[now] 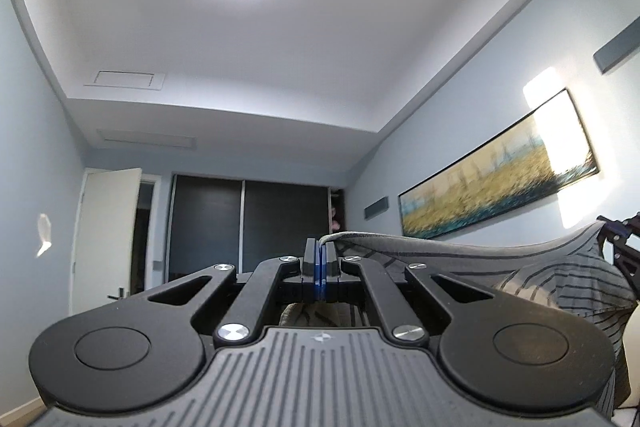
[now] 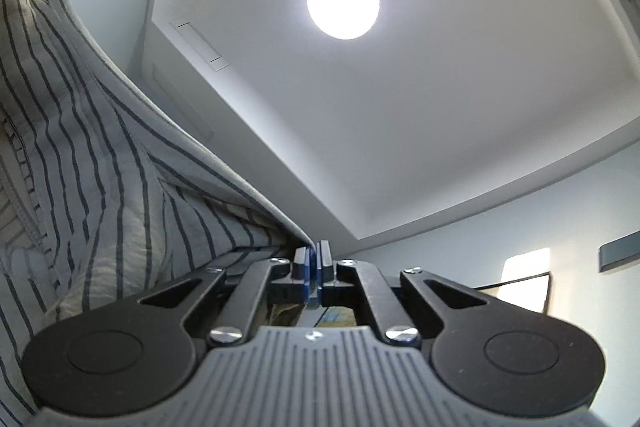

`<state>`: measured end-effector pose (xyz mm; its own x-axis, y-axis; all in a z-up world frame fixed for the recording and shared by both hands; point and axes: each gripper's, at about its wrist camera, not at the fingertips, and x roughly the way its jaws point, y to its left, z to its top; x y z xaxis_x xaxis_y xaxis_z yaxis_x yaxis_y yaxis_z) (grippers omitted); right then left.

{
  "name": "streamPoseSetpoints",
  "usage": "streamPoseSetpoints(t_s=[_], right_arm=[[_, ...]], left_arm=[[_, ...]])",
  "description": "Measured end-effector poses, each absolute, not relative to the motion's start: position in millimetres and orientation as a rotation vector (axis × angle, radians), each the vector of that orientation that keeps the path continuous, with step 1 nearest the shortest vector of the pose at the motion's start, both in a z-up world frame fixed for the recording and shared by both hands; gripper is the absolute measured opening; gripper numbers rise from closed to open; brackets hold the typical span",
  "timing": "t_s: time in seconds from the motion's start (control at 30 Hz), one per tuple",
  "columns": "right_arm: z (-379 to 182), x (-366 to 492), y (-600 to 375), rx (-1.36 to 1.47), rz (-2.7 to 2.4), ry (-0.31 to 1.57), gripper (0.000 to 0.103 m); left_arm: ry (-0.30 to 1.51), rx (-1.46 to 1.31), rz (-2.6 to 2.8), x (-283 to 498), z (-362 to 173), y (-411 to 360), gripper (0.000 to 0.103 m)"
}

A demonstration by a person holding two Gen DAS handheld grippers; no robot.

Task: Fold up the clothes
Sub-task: 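Lift the striped shirt high with both grippers, holding it by its edges, then lower the shirt onto the bed and open both grippers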

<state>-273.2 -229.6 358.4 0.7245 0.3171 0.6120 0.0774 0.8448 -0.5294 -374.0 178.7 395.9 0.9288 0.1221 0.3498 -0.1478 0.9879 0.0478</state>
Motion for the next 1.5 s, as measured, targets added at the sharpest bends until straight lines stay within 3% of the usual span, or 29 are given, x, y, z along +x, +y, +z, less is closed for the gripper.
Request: streamPoseSetpoints(t_s=[0.2,0.37,0.77,1.2,1.5], right_arm=[[367.8,-256.0,-227.9,-0.549,0.154,-0.735,0.004],[346.9,-203.3,-199.3,-0.59,0.219,-0.616,0.004],[250.0,-30.7,-85.9,-0.702,0.362,-0.266,0.004],[50.2,173.1,87.3,-0.783,0.45,0.159,0.004],[-108.0,271.4,171.9,-0.851,0.49,0.408,0.004]], left_arm=[[-0.322,0.086,0.157,-352.3,402.4,182.6,0.0],[-0.186,0.094,0.219,-294.0,388.1,202.7,0.0],[0.207,0.077,0.332,-109.2,274.1,278.8,0.0],[0.653,0.092,0.433,92.5,73.8,381.5,0.0],[0.886,0.07,0.426,159.6,-67.9,431.5,0.0]])
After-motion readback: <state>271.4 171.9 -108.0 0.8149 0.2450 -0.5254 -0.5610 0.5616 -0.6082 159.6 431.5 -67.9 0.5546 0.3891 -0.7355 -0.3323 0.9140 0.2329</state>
